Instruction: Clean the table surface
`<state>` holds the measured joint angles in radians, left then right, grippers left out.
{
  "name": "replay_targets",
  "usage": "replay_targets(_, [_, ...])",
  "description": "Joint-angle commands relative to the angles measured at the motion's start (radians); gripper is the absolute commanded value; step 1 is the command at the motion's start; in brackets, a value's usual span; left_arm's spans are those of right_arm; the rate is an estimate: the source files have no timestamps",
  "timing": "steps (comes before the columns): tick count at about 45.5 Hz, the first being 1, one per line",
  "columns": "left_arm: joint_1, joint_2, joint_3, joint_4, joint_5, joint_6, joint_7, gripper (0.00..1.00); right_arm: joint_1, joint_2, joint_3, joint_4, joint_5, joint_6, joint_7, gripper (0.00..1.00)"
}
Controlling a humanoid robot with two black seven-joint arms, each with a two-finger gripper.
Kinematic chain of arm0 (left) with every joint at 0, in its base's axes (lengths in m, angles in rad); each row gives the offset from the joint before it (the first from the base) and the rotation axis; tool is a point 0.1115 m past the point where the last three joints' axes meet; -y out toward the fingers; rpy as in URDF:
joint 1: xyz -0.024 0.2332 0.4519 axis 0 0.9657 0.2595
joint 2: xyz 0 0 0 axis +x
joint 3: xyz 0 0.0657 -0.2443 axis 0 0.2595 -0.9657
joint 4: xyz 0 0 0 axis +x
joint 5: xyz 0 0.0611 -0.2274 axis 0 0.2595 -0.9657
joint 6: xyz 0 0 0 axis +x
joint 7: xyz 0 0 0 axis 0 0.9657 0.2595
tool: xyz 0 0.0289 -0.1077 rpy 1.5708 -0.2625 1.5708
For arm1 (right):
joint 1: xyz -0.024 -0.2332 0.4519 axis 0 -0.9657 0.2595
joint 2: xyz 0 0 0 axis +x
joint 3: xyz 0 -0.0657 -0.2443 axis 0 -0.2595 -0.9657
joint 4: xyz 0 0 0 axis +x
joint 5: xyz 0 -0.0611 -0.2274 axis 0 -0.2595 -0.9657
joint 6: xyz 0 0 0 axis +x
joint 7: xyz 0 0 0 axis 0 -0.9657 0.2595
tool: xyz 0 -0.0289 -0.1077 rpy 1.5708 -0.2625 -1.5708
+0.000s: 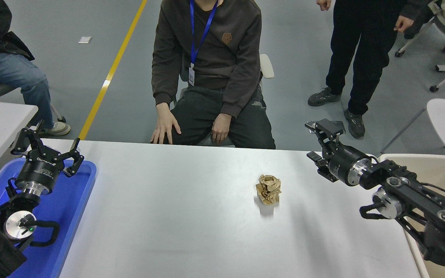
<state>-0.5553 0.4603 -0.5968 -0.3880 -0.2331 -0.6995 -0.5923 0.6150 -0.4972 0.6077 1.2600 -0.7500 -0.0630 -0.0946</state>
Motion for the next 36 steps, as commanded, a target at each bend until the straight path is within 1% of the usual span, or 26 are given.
replay_targets(1, [0.0,0.0,0.0,0.0,0.0,0.0,0.0,1.0,0.132,-0.02,-0.245,0.033,-0.089,0.019,-0.054,1.0])
replay_targets(9, [0.0,0.0,0.0,0.0,0.0,0.0,0.0,1.0,0.273,-0.015,-0.456,0.026,-0.118,0.019,-0.054,0.99])
replay_targets(18, [0.0,0.0,0.0,0.0,0.0,0.0,0.0,1.0,0.394,-0.004,-0.591,0.001,-0.12,0.006,-0.065,0.99])
replay_targets(22, [0.0,0.0,0.0,0.0,0.0,0.0,0.0,1.0,0.42,0.028,-0.632,-0.024,-0.135,-0.015,-0.114,0.99])
replay_targets(28, [0.0,0.0,0.0,0.0,0.0,0.0,-0.001,1.0,0.456,0.088,-0.715,-0.025,-0.23,-0.06,-0.203,0.98])
replay_targets(31, [0.0,0.0,0.0,0.0,0.0,0.0,0.0,1.0,0.456,0.106,-0.732,-0.025,-0.267,-0.087,-0.208,0.97])
replay_targets(36, [0.0,0.0,0.0,0.0,0.0,0.0,0.0,1.0,0.456,0.146,-0.743,-0.039,-0.316,-0.101,-0.208,0.95])
